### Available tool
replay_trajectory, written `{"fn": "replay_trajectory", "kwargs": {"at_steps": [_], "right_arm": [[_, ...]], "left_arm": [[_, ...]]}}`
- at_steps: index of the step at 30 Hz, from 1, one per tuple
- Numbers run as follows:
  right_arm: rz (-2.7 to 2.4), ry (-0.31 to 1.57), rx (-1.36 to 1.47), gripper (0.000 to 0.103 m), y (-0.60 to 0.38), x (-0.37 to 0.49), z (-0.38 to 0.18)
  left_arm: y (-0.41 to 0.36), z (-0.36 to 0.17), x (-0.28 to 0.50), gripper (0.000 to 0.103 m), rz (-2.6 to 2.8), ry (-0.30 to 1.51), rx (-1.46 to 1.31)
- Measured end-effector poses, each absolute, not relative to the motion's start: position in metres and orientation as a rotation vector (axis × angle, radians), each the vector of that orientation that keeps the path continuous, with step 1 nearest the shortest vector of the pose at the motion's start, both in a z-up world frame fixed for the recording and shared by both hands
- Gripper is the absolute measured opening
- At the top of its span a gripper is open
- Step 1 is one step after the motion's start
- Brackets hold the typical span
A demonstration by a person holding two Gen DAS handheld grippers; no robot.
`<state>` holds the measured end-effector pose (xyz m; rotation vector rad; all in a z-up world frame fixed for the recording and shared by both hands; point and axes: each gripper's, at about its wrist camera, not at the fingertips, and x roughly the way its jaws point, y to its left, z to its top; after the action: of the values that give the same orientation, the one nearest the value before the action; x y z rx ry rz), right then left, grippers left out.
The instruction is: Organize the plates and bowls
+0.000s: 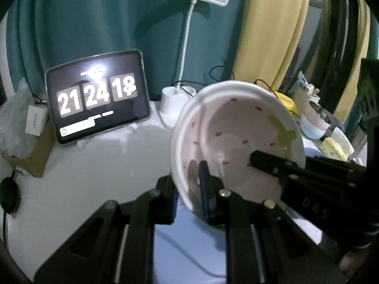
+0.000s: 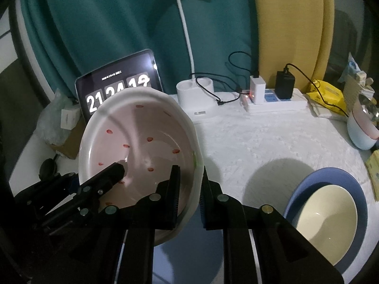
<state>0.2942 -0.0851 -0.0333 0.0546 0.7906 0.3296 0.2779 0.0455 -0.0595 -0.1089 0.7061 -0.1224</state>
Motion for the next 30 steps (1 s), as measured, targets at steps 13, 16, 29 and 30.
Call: {"fn": "replay_trajectory", "kwargs": {"at_steps": [13,16,29,30], "right_arm": [[0.307,0.776,0.089,0.016,-0.114,0.281,-0.030],[0.300,0.773,0.099,0.016,-0.122,0.278,-0.030],[0.265,0.763,0.145,0.016,-0.162,0.265,-0.032],[0.263,0.761,0.152,0.016,-0.165,0.264,-0.032]], "left_arm": [[0.017,-0.056,0.270,0.016,-0.152,0.706,-0.084],[0.008,-0.055,0.269,0.016,-0.162,0.707,-0.078],[-0.031,-0.053,0.265,0.017,-0.208,0.717,-0.047],[-0.034,-0.053,0.265,0.017,-0.213,0.719,-0.047]]}}
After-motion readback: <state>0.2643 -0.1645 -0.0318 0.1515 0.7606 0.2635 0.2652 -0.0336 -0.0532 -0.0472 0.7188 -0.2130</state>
